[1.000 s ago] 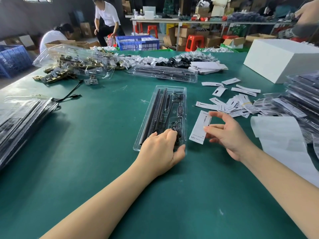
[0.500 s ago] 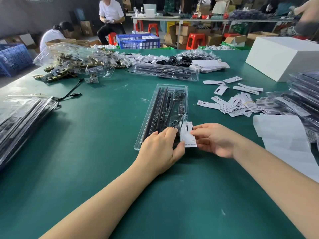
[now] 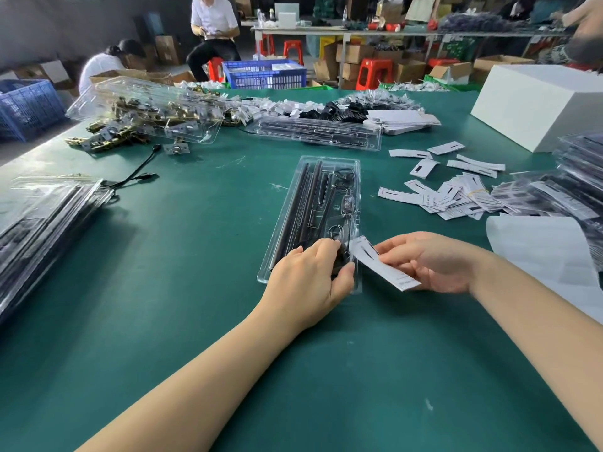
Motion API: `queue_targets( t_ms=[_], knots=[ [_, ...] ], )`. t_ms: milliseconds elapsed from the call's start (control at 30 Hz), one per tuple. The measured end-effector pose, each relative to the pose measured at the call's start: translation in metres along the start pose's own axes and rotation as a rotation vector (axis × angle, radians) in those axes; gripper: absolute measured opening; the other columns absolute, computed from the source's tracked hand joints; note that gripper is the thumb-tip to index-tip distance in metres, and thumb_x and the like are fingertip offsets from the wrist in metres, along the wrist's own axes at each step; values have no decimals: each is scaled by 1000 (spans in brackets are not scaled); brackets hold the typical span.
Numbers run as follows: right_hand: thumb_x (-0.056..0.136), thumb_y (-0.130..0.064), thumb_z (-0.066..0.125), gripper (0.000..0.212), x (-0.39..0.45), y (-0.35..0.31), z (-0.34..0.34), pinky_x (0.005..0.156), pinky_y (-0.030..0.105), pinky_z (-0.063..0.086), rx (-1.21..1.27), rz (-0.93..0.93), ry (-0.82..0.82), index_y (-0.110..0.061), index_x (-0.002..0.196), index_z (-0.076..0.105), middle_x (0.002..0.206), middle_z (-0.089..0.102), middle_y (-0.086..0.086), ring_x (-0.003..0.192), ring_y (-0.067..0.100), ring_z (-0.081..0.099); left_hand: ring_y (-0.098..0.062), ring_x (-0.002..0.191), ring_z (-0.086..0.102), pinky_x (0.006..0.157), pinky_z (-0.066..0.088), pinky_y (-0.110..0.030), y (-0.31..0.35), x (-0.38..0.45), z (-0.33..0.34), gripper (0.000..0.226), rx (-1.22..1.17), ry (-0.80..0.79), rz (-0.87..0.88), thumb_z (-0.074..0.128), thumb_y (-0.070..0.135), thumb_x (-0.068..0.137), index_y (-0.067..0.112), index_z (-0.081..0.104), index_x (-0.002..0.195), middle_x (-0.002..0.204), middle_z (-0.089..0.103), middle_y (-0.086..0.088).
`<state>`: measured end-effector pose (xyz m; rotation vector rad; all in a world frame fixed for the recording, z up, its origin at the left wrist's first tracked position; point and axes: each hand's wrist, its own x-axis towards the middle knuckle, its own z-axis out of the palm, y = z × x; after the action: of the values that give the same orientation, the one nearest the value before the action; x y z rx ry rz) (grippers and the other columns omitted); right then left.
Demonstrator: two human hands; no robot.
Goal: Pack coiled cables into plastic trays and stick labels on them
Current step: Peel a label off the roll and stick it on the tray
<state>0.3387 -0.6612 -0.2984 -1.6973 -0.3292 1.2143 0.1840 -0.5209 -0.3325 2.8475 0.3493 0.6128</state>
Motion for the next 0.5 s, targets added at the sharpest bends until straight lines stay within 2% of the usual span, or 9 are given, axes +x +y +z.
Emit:
queue_targets(
  t_ms=[133, 233, 367, 500],
  knots=[
    [90, 0, 55, 17, -3, -5, -3, 38, 18, 40, -45, -34, 34, -5, 103, 65, 56, 57, 1, 40, 7, 49, -25, 89, 59, 68, 16, -21, -1, 1, -1, 67, -18, 25, 8, 11, 54, 83, 13, 57, 108, 98, 65, 3],
    [89, -3, 54, 17, -5, -9, -8, 47, 22, 41, -99, -75, 133, -9, 96, 69, 54, 56, 1, 45, 11, 51, -25, 87, 60, 66, 16, -20, -1, 1, -1, 64, -39, 32, 9, 14, 53, 84, 12, 58, 107, 97, 66, 2],
    [89, -6, 53, 21, -13, -8, -9, 44, 21, 40, -178, -25, 23, -7, 104, 68, 56, 53, -1, 45, 10, 50, -27, 86, 60, 66, 15, -21, -1, 0, -2, 62, -44, 30, 11, 15, 51, 85, 12, 58, 107, 96, 66, 1],
    [90, -3, 56, 17, -12, -6, 0, 44, 21, 39, -167, -19, -26, -8, 103, 66, 53, 52, -2, 44, 10, 49, -26, 88, 59, 66, 17, -22, -1, 2, -2, 65, -15, 29, 5, 11, 53, 84, 14, 56, 109, 97, 65, 3]
  ],
)
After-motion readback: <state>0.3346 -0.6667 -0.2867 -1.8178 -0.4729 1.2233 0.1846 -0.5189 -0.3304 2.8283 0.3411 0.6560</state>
